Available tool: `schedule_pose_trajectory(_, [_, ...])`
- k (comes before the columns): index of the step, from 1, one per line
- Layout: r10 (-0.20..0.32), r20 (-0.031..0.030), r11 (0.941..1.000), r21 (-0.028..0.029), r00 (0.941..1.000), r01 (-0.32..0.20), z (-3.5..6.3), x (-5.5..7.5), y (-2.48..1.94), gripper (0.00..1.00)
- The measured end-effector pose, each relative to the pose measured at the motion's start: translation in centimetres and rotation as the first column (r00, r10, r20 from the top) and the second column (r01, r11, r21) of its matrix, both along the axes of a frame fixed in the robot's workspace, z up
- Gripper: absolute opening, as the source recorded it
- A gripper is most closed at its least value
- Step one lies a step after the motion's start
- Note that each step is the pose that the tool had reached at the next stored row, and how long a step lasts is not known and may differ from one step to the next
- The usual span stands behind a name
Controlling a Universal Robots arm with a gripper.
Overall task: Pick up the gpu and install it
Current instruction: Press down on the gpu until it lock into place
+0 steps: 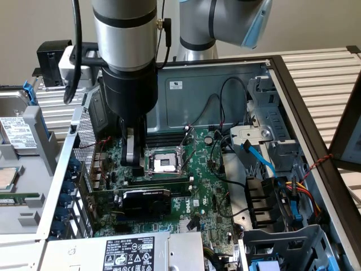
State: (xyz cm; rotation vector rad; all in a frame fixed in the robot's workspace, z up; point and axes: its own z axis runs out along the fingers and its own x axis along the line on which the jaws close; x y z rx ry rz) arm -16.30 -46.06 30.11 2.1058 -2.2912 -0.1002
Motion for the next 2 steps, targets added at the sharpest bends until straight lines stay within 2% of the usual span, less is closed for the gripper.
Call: schedule_pose_trajectory(2, [0.0,0.0,1.0,0.0,1.0,0.0,0.0,0.0,0.0,0.11])
